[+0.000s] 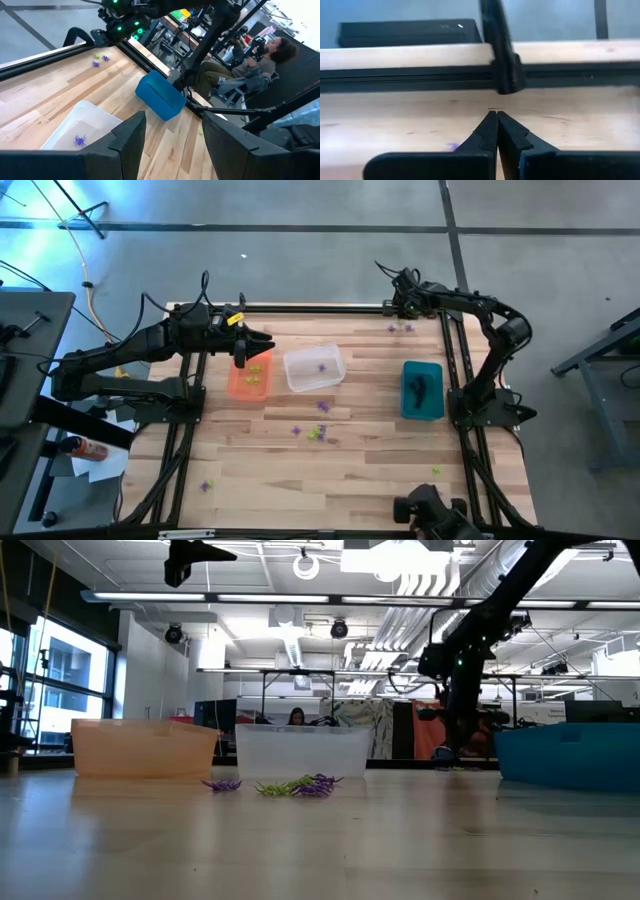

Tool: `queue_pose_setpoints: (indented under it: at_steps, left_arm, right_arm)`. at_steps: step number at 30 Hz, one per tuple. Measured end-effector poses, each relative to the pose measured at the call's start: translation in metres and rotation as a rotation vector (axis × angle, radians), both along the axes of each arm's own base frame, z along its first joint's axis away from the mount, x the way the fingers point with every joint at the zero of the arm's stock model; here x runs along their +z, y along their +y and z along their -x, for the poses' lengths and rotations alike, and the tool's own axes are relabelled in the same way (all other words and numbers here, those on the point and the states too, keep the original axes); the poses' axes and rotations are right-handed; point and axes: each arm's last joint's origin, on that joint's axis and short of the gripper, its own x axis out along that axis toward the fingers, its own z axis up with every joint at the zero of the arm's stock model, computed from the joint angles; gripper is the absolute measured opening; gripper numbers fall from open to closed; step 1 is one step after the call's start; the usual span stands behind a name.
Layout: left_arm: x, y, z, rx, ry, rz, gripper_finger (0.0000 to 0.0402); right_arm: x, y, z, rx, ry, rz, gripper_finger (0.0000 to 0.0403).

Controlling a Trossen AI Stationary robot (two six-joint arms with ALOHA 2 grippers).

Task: Sort Halloween decoration
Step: Put the green spider toy into the orange bin

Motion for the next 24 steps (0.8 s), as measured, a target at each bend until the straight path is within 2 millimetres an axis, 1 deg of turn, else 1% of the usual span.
queue_pose_setpoints:
  at_steps: [3, 5, 8, 12, 15, 19, 21, 24]
  left_arm:
    - [0.000, 0.000, 0.000, 0.003, 0.001, -0.002, 0.0184]
    - [0.000, 0.000, 0.000, 0.002, 0.002, -0.008, 0.0184]
    - [0.000, 0.000, 0.000, 0.001, 0.002, -0.013, 0.0184]
    - [0.000, 0.000, 0.000, 0.001, 0.002, -0.013, 0.0184]
    - [0.000, 0.000, 0.000, 0.003, 0.001, -0.003, 0.0184]
    - [0.000, 0.000, 0.000, 0.004, 0.001, -0.003, 0.0184]
    - [0.000, 0.000, 0.000, 0.003, 0.000, -0.003, 0.0184]
    - [0.000, 0.000, 0.000, 0.004, 0.000, -0.002, 0.0184]
  right_arm:
    - [0.015, 0.006, -0.002, 0.036, -0.018, 0.042, 0.0000]
    - [0.021, 0.008, -0.003, 0.038, -0.033, 0.052, 0.0000]
    - [0.020, 0.009, 0.002, 0.042, -0.069, -0.009, 0.0000]
    - [0.008, 0.005, 0.008, -0.017, -0.064, -0.075, 0.0005]
    - [0.002, 0.001, 0.006, -0.019, -0.066, -0.070, 0.0031]
    - [-0.009, -0.005, 0.003, 0.002, -0.062, -0.067, 0.0091]
    - [-0.015, -0.006, 0.003, -0.022, -0.055, -0.085, 0.0116]
    - [-0.024, -0.007, 0.004, -0.054, -0.033, -0.102, 0.0135]
